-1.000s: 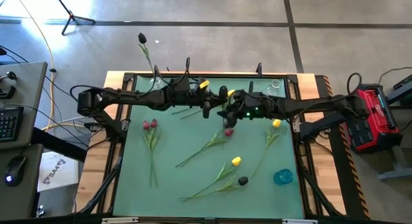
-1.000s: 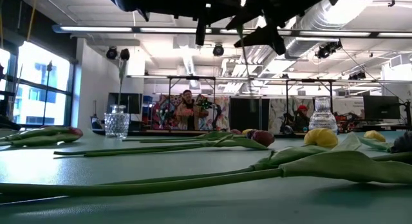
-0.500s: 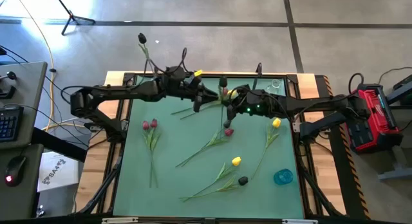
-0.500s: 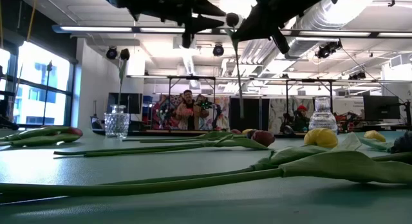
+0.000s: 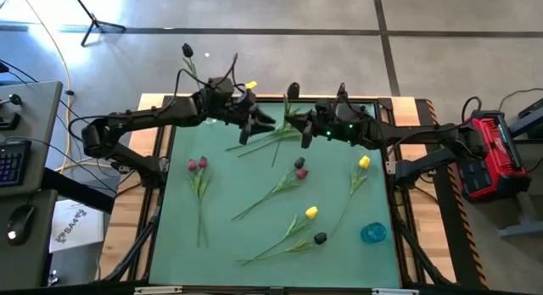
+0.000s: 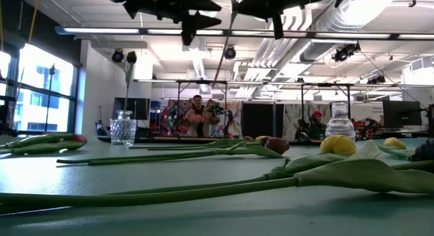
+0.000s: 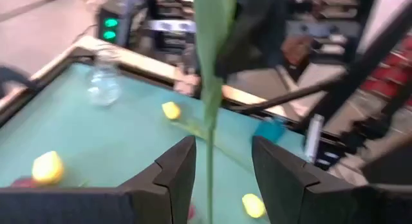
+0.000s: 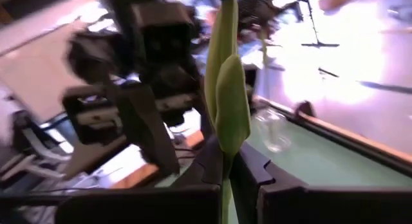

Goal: Sort flowers into vase by color
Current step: Put the black flower into the left transparent vase

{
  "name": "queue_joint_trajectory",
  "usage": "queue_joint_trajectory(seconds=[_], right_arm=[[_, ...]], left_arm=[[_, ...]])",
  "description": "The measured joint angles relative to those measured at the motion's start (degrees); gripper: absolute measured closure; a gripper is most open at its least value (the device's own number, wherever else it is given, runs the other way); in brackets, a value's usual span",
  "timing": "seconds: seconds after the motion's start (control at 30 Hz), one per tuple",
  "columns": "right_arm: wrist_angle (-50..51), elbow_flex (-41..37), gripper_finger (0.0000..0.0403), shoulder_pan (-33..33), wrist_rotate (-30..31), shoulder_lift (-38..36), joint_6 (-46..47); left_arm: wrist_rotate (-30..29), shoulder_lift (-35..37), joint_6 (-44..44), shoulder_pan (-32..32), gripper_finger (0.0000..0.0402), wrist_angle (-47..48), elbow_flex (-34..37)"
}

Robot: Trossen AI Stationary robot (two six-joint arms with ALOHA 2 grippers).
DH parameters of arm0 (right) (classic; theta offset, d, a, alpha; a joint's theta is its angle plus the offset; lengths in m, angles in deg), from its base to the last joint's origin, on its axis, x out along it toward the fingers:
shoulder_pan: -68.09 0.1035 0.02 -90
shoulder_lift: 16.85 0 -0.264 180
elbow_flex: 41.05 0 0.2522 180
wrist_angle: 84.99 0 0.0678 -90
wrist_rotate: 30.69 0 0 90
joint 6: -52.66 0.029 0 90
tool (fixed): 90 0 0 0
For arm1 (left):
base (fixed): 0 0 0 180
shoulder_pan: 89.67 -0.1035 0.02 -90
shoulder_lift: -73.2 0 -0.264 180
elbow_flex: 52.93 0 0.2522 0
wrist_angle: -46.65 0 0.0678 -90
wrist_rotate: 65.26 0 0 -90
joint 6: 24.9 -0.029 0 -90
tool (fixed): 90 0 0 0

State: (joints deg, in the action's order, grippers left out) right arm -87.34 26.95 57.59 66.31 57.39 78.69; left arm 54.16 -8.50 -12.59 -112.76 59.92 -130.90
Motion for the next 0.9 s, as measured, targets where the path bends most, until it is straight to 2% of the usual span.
queue_joint_trajectory(seconds=[0.13,0.4,0.63,0.77,0.9], right_arm=[[0.03,0.00,0.0402,-1.23,-4.40,-0.02,-0.57],[-3.98,0.00,0.0403,-2.75,-14.12,-0.02,-0.59],[-3.53,0.00,0.0403,-2.74,-17.22,-0.02,-1.03],[-3.40,0.00,0.0403,-2.75,-18.17,-0.02,-1.10],[-3.22,0.00,0.0403,-2.78,-19.99,-0.02,-2.12]], left_arm=[[2.83,-0.05,-0.46,0.77,0.0261,-4.17,0.03],[1.92,-2.52,1.23,2.73,0.0261,-5.55,0.01],[1.67,-5.34,5.55,4.75,0.0272,-10.98,0.01],[0.97,-5.34,5.53,5.31,0.0305,-11.52,0.01],[1.57,-5.34,5.51,4.97,0.0373,-11.30,0.01]])
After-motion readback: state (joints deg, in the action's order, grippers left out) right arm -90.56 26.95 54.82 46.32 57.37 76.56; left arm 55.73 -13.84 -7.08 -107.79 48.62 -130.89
